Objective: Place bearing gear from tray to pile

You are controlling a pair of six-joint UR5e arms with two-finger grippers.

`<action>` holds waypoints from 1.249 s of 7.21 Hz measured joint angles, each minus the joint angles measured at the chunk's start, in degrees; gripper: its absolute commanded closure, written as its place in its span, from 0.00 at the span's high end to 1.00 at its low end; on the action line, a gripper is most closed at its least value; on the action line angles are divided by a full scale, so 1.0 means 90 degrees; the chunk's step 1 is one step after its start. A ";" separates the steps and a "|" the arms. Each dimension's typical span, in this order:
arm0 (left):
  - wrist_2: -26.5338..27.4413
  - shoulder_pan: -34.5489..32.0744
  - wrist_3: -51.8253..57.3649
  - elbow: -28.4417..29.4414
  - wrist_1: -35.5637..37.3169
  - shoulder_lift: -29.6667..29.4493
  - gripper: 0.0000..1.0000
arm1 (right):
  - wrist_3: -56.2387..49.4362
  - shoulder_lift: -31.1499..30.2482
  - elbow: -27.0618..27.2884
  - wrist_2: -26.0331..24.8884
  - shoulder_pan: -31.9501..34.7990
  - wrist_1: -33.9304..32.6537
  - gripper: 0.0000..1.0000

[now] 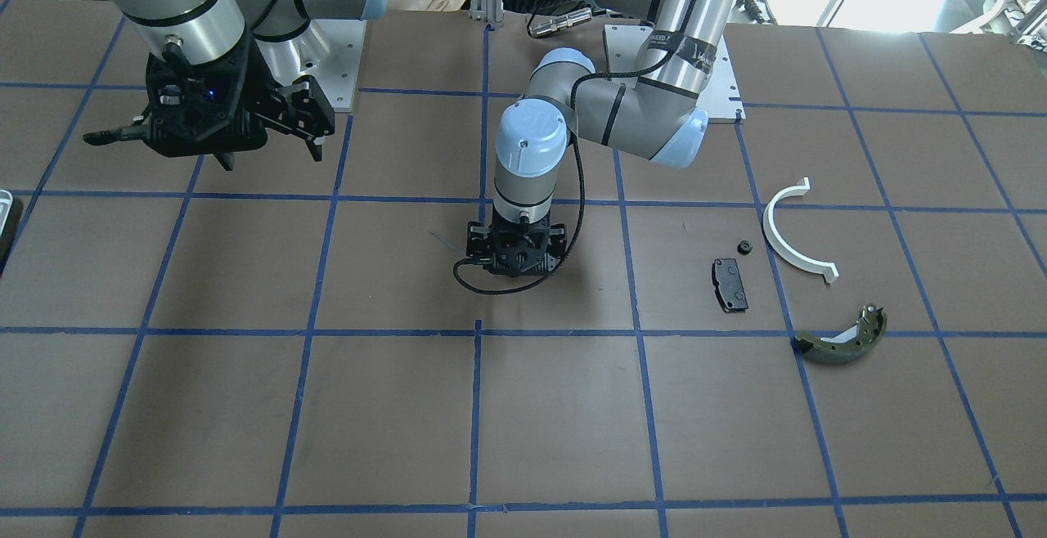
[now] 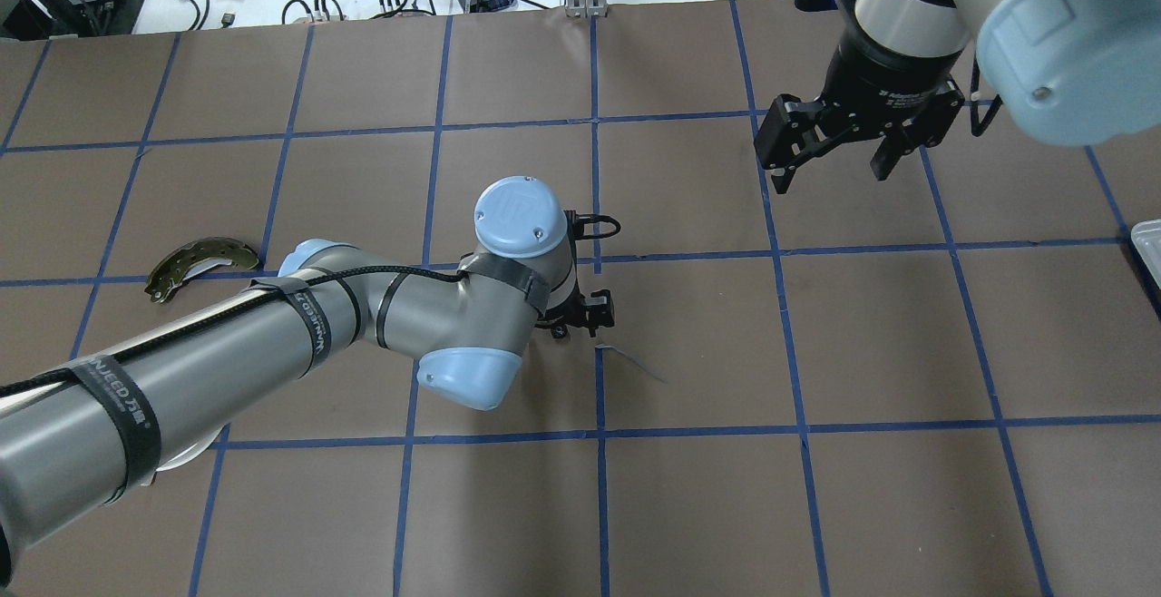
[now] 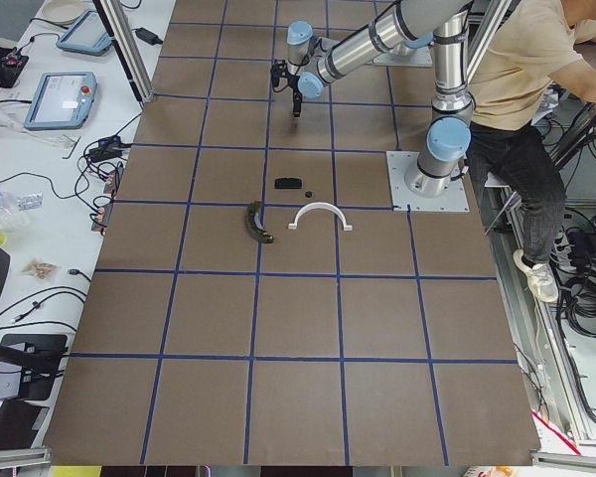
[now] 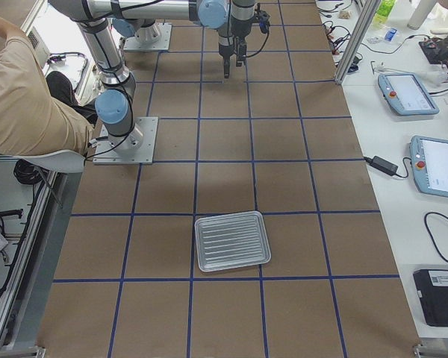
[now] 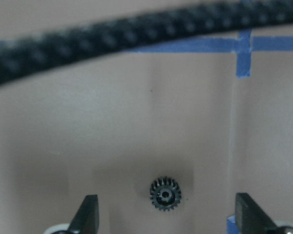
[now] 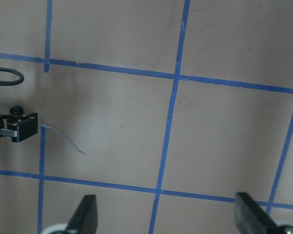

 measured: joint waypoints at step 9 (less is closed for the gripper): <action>0.0121 0.1835 0.2709 0.0273 -0.0706 0.0421 0.00 | 0.0509 0.0058 -0.0389 -0.0108 -0.0200 0.0012 1.00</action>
